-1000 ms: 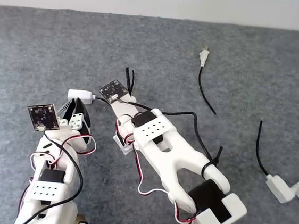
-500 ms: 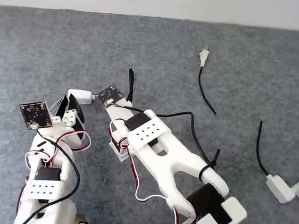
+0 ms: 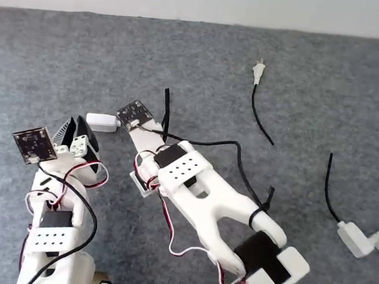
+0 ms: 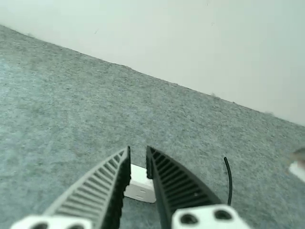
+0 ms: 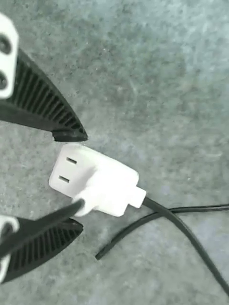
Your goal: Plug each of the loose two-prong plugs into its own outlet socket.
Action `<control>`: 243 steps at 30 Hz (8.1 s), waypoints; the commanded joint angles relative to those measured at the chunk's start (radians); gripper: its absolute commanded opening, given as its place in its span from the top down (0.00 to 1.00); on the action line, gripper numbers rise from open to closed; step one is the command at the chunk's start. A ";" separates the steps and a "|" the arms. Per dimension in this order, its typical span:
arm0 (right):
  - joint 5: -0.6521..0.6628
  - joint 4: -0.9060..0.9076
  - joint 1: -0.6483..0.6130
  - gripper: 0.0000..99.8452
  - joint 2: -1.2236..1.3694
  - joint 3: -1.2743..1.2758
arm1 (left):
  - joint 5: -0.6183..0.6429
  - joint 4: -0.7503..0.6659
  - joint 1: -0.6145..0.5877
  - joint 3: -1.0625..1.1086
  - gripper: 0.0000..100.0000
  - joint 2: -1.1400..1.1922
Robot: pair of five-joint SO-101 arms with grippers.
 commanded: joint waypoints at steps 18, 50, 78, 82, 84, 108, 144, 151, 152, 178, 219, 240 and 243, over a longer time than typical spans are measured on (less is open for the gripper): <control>0.002 -0.062 0.061 0.97 0.085 -0.074 | 0.018 -0.002 -0.026 -0.050 0.88 -0.012; 0.080 0.173 1.044 0.99 -0.259 0.014 | 0.018 0.152 0.006 -0.219 0.88 0.199; 0.021 -0.035 1.474 0.81 -0.257 0.232 | 0.002 0.264 0.003 -0.710 0.85 0.885; 0.021 -0.015 1.412 0.81 -0.259 0.232 | 0.081 0.264 0.005 -0.785 0.80 0.962; 0.021 -0.015 1.397 0.81 -0.257 0.233 | 0.083 0.267 0.008 -0.814 0.79 0.987; 0.020 -0.068 1.365 0.81 -0.257 0.279 | 0.284 0.741 0.048 -1.171 0.79 1.145; 0.014 -0.099 1.363 0.81 -0.257 0.296 | 0.465 0.741 -0.018 -1.234 0.99 1.211; 0.014 -0.099 1.363 0.81 -0.257 0.296 | 0.425 0.643 0.003 -1.233 0.99 1.185; 0.014 -0.099 1.363 0.81 -0.257 0.296 | 0.425 0.624 0.009 -1.236 0.99 1.191; 0.014 -0.101 1.211 0.81 -0.323 0.292 | 0.333 0.652 0.137 -1.276 0.99 1.201; 0.049 -0.024 0.691 0.92 0.522 -0.758 | 0.259 0.531 0.071 -1.333 0.99 1.359; 0.183 -0.028 0.754 0.92 0.610 -0.842 | 0.259 0.534 0.069 -1.331 0.99 1.359; 0.229 -0.025 0.759 0.92 0.611 -0.841 | 0.259 0.534 0.069 -1.331 0.99 1.359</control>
